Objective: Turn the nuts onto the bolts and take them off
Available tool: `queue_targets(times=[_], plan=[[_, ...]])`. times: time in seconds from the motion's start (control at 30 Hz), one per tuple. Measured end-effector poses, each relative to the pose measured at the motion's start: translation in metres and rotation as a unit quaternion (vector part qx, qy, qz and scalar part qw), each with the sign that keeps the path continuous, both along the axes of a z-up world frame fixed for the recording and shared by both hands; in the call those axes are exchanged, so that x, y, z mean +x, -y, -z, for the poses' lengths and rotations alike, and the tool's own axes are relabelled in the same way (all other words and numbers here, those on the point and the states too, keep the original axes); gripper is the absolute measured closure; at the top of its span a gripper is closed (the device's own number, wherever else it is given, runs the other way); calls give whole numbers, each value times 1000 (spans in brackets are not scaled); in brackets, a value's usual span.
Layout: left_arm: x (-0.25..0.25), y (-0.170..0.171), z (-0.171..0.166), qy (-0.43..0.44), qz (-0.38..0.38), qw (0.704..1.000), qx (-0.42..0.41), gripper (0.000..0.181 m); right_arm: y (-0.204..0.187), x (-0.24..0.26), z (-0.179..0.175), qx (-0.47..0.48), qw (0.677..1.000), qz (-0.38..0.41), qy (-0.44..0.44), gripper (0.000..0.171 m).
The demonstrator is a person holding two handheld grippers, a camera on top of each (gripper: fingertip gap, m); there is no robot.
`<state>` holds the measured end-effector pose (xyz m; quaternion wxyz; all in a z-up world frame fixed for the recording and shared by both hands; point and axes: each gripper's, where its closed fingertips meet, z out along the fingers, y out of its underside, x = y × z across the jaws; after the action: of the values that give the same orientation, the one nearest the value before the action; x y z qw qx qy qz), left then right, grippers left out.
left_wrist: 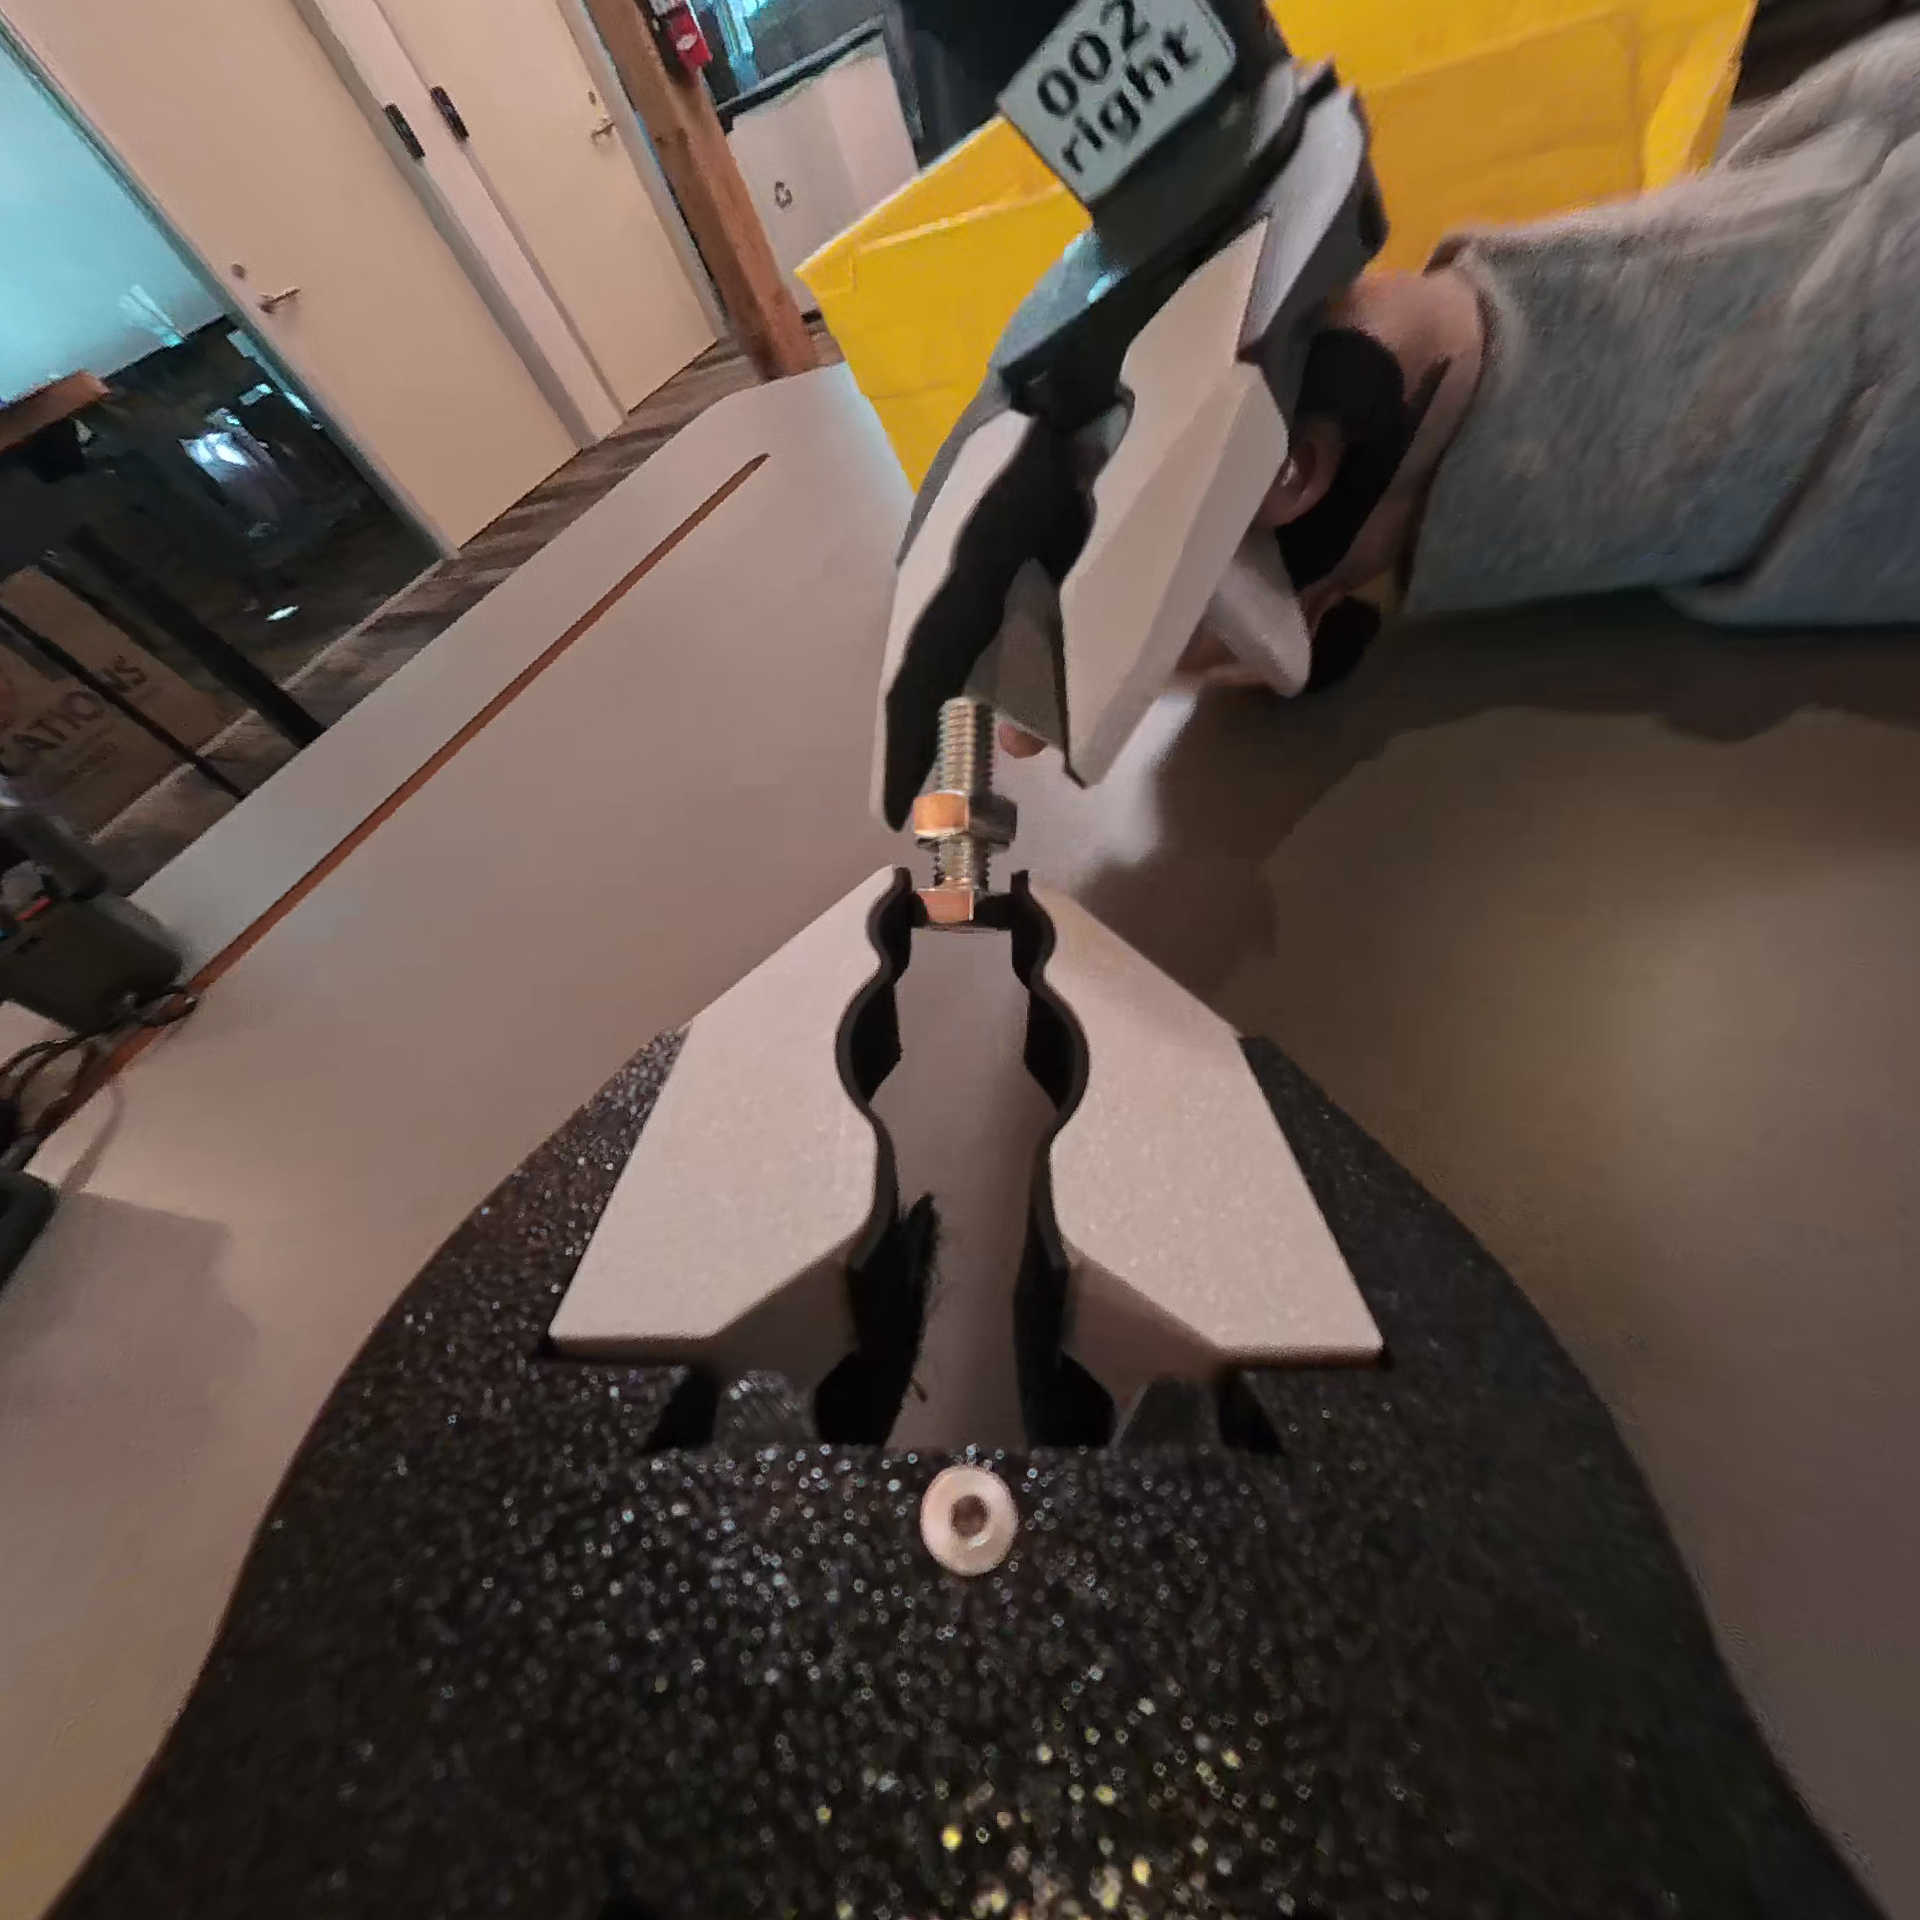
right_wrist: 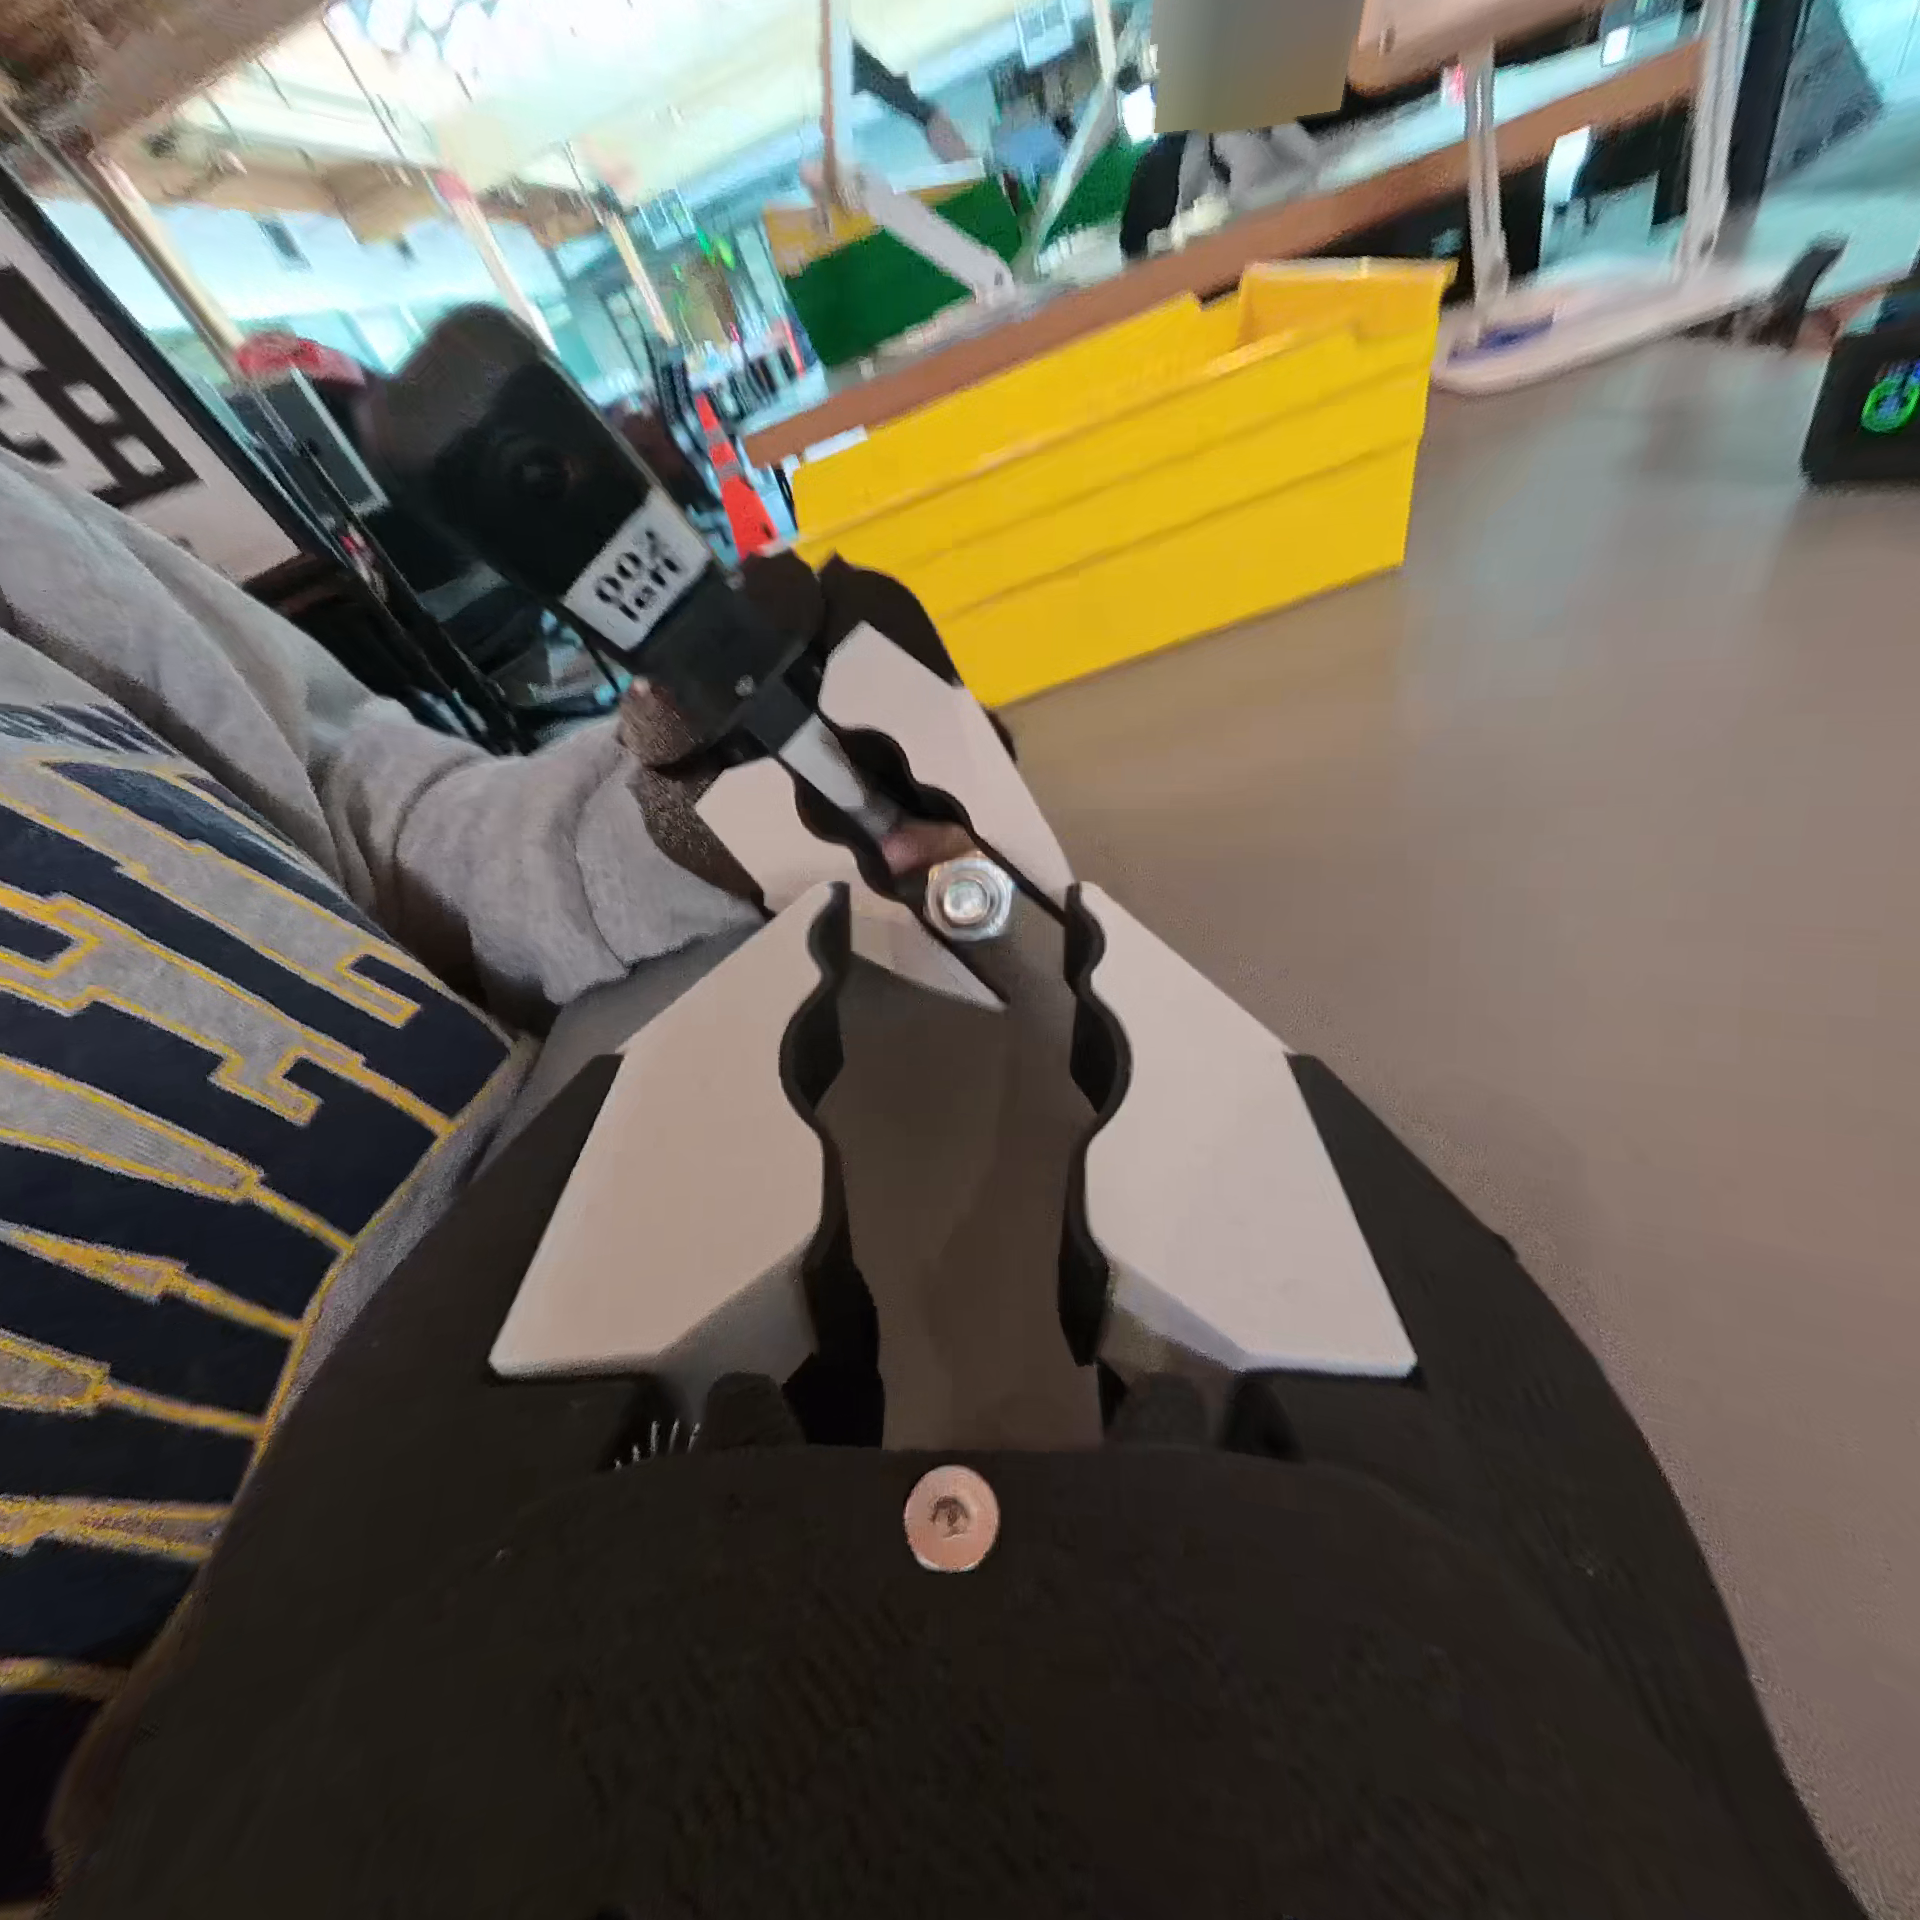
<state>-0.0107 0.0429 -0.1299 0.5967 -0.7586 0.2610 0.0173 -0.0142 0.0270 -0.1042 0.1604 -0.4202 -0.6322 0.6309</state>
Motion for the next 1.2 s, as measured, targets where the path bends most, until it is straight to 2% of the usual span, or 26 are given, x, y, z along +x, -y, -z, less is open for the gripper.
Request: queue_targets(times=[0.17,0.27,0.33,0.37,0.5,0.6,0.73,0.8,0.93,1.0,1.13,1.2], plan=[[-2,-2,21,-98,-5,995,-26,164,9,3,26,56,996,-19,64,132],[0,-2,32,-132,0,990,-47,164,13,5,28,93,994,-25,52,138],[0,-3,31,-130,-4,990,-46,164,24,11,11,92,994,-53,-8,145],[-1,-4,32,-128,-7,991,-49,164,23,10,6,94,994,-42,-22,145],[-1,-4,33,-124,-2,991,-55,164,-3,10,36,146,987,6,68,134],[-1,-4,33,-122,-1,991,-58,164,-1,14,50,168,981,-8,94,130],[0,-5,33,-119,1,991,-61,164,12,9,31,205,979,-11,13,124],[-1,-5,33,-118,-2,991,-62,164,11,11,24,209,978,-9,-12,131],[-1,-5,33,-116,-2,991,-64,164,-10,12,43,208,976,15,69,130],[-1,-6,34,-115,-2,991,-66,164,-7,13,50,215,973,4,80,130],[0,-6,34,-111,0,991,-69,164,14,9,25,224,974,-16,-13,122],[-1,-6,34,-107,-3,992,-73,164,17,11,8,206,977,-18,-59,135]])
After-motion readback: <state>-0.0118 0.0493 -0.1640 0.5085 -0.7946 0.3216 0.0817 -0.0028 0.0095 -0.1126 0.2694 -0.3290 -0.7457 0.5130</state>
